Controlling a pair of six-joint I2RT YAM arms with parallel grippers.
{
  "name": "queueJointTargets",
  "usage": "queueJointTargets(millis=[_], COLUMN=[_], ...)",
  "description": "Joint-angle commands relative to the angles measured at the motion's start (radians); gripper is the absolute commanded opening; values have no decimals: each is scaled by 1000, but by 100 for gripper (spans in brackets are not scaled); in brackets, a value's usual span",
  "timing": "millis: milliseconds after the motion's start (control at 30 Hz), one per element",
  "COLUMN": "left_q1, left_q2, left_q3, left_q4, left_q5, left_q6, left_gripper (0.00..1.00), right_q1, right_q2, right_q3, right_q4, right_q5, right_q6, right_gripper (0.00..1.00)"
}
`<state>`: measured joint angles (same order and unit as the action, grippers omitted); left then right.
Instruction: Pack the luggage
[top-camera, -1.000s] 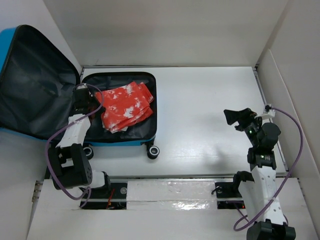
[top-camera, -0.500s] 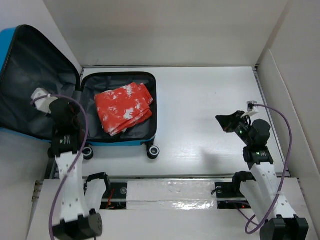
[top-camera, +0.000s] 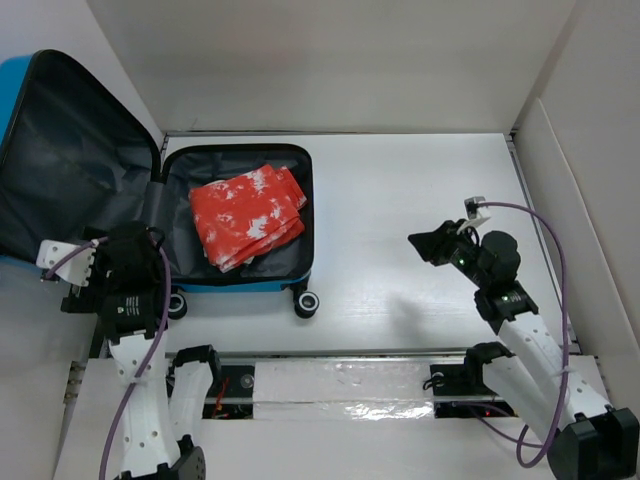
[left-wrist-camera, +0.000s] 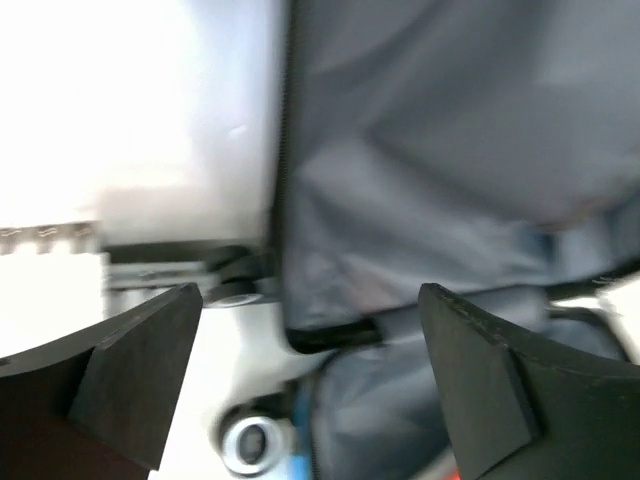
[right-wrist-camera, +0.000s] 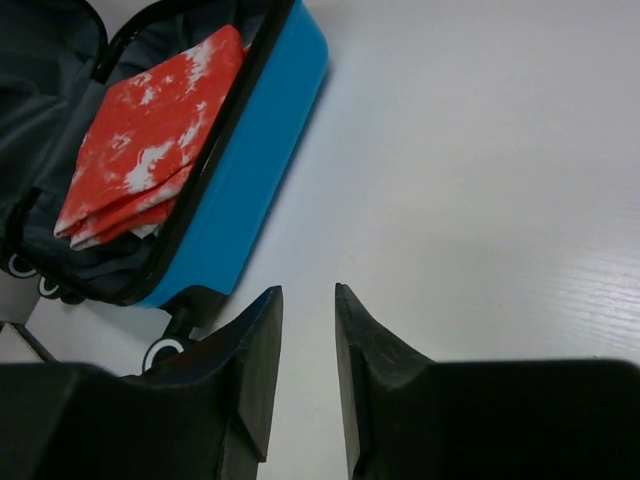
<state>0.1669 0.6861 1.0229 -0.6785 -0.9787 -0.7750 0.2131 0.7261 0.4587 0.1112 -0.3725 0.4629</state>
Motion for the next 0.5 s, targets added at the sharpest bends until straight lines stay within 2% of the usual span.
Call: queueJointTargets(millis=[0, 100, 233, 333, 467], left_q1=[-12, -12, -12, 37, 37], left_q2=[-5, 81, 190, 254, 308], left_q3=[-63, -66, -8, 23, 90], left_q4=[-116, -105, -124, -122, -86], left_q5=[-193, -256, -342, -327, -282], left_q6=[-150, -147, -136, -125, -83], left_gripper=[90, 86, 75, 71, 71], right_q1=[38, 39, 48, 57, 57], right_q2=[-8, -7, -22, -28, -31], right_q3=[60, 61, 64, 64, 64], right_q4=[19, 18, 7, 10, 2], right_q5=[75, 75, 75, 64, 82], right_q6=[-41, -44, -53, -58, -61], right_gripper=[35, 35, 35, 35, 36])
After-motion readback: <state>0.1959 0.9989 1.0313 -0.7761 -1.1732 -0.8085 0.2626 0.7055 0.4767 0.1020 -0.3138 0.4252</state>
